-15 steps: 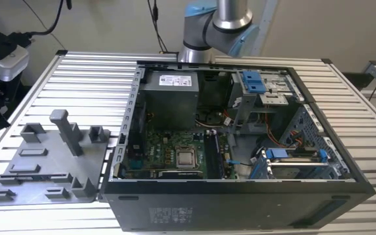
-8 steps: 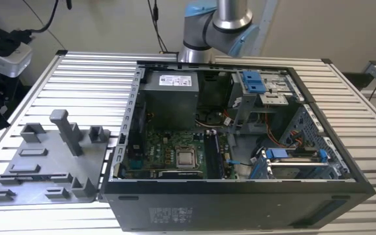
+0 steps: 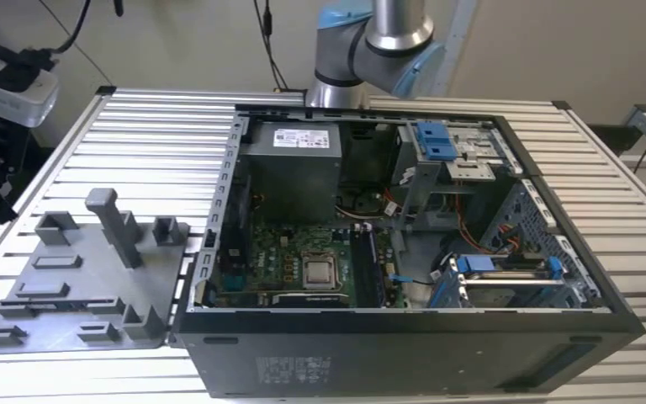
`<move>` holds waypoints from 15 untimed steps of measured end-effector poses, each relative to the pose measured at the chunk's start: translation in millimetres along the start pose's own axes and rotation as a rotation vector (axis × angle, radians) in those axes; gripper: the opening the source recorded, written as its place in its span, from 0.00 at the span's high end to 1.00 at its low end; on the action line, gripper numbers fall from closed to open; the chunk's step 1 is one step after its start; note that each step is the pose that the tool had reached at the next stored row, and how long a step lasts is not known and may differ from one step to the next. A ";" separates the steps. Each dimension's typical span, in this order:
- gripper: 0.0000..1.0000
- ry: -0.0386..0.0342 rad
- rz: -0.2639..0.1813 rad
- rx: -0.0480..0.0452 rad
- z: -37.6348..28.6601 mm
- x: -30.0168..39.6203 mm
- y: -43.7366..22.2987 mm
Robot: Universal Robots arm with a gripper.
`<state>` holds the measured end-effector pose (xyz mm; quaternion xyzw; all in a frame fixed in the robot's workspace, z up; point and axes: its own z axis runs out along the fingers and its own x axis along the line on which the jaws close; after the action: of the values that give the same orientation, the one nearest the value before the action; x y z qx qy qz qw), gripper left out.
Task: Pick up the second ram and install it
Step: 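Pick up the second ram and move it above second insertion slot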
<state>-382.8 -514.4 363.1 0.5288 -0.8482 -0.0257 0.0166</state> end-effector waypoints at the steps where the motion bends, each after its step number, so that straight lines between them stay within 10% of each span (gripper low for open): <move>1: 0.89 0.0010 -0.016 0.0000 0.3 0.0 0.0; 15: 0.89 0.0080 -0.128 0.0001 4.3 -0.4 2.9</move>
<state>-385.5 -512.7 358.9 0.5823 -0.8124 -0.0246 0.0182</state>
